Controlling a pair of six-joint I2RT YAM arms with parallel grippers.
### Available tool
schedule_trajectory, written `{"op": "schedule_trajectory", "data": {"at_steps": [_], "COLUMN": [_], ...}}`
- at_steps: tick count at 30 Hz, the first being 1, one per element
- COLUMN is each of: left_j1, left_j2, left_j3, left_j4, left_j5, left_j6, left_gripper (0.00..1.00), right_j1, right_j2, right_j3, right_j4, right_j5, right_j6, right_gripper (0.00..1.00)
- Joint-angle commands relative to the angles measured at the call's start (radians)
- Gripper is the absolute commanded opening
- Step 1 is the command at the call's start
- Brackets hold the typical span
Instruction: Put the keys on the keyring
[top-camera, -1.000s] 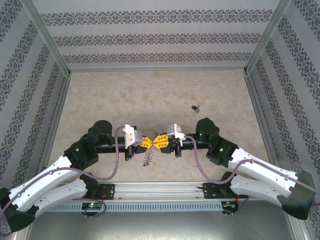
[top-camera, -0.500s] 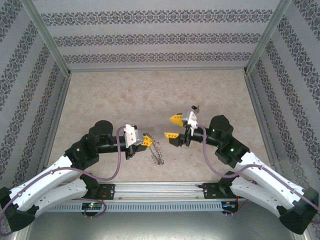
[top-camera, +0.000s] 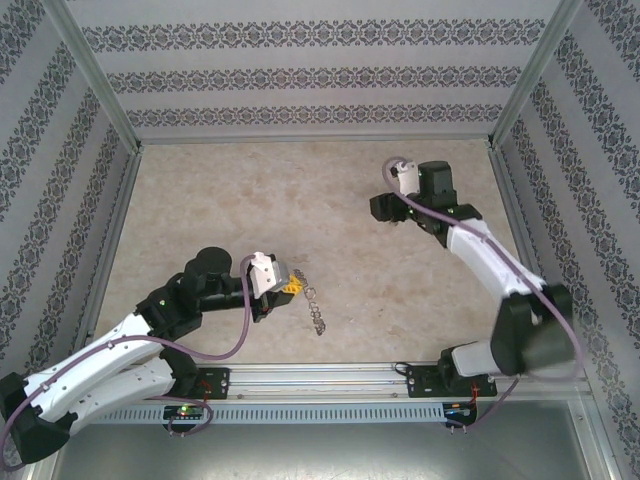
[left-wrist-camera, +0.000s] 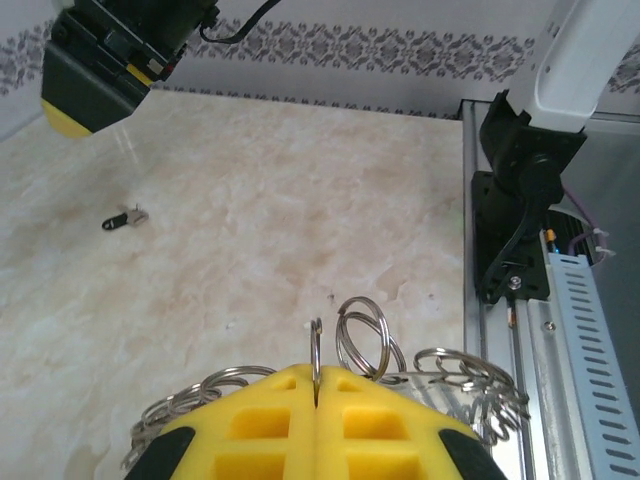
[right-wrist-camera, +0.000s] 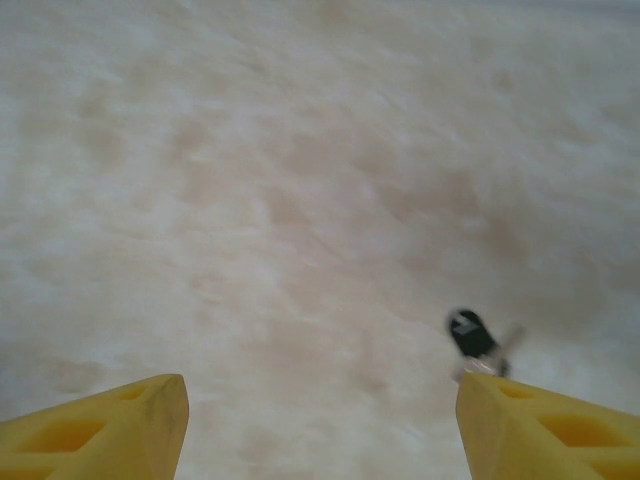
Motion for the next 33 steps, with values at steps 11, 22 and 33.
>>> {"op": "schedule_trajectory", "data": {"at_steps": [11,22,33], "left_j1": [-0.016,-0.017,-0.016], "left_j2": [-0.036,-0.032,-0.029], "left_j3": [-0.056,-0.065,-0.069], "left_j4": [0.122,0.16,0.169], "left_j5": [-0.032,-0.011,-0.013], "left_j6": [-0.107,-0.1,-0.097], "left_gripper": [0.0,0.0,0.0], "right_j1": [-0.082,-0.087,-0.094], "right_j2": [0.466,0.547,0.613], "right_j3": [0.375,0.407,0.424], "right_j4": [-0.349,-0.426,-0.408], "right_j5": [0.103,0.133,0.124], "right_j6": [-0.077,-0.096,-0.095], "right_gripper": [0.64,0.51,0.32]}}
